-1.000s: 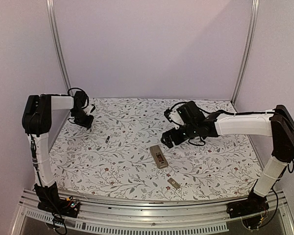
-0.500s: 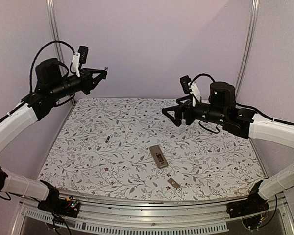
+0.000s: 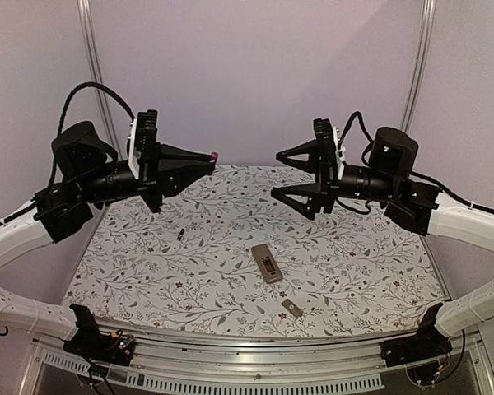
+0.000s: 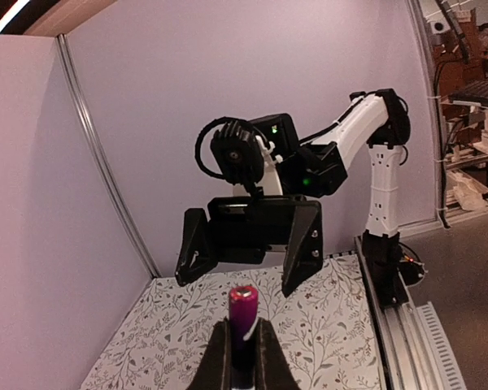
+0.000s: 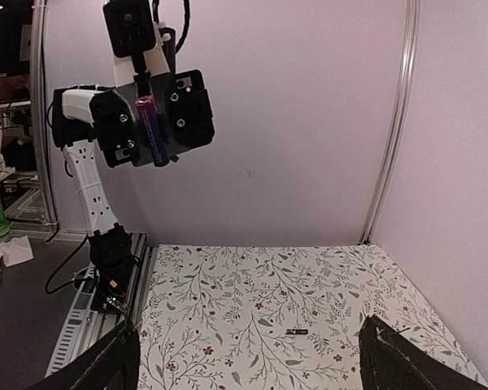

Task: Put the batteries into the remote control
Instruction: Pass from the left arm to the right

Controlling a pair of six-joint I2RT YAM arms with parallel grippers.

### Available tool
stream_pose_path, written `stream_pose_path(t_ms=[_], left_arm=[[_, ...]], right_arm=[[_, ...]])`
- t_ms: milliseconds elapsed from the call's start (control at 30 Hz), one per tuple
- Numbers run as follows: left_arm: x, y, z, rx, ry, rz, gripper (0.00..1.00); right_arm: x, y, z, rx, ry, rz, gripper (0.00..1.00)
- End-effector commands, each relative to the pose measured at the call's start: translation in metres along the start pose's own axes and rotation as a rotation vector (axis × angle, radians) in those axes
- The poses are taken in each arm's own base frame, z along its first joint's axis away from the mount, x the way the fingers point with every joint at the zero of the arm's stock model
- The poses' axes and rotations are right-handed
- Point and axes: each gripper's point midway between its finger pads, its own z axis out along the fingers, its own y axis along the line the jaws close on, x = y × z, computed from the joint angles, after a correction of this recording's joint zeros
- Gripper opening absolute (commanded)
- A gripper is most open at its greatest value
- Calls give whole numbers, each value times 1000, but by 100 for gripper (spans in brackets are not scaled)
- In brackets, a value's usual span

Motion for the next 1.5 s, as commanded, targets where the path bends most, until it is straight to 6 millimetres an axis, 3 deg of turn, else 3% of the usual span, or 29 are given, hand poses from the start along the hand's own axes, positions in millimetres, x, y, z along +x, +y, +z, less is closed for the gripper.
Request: stream_pose_path(t_ms=[0, 300, 567, 700, 867, 1067, 1233, 1467], left_arm=[[2, -31, 7, 84, -25, 157, 0], [12, -56, 21, 129, -36, 279, 0], [12, -62, 30, 122, -32, 262, 0], [-7, -48, 33, 41, -117, 135, 0], [-41, -22, 31, -54, -281, -180, 0], [-54, 2, 34, -104, -330, -463, 0], [-60, 1, 37, 6, -378, -681, 0], [-57, -5, 43, 64, -377, -681, 0]], right_arm=[[-29, 25, -5, -91, -81, -150, 90], [-30, 36, -5, -146, -104, -233, 85], [-24, 36, -3, -147, -95, -237, 86], [-33, 35, -2, -154, -104, -186, 86], [-38, 23, -1, -90, -95, -113, 86], [-39, 18, -4, -51, -95, -72, 86], [-34, 15, -4, -33, -87, -39, 85], [-25, 16, -9, -18, -72, -18, 86]])
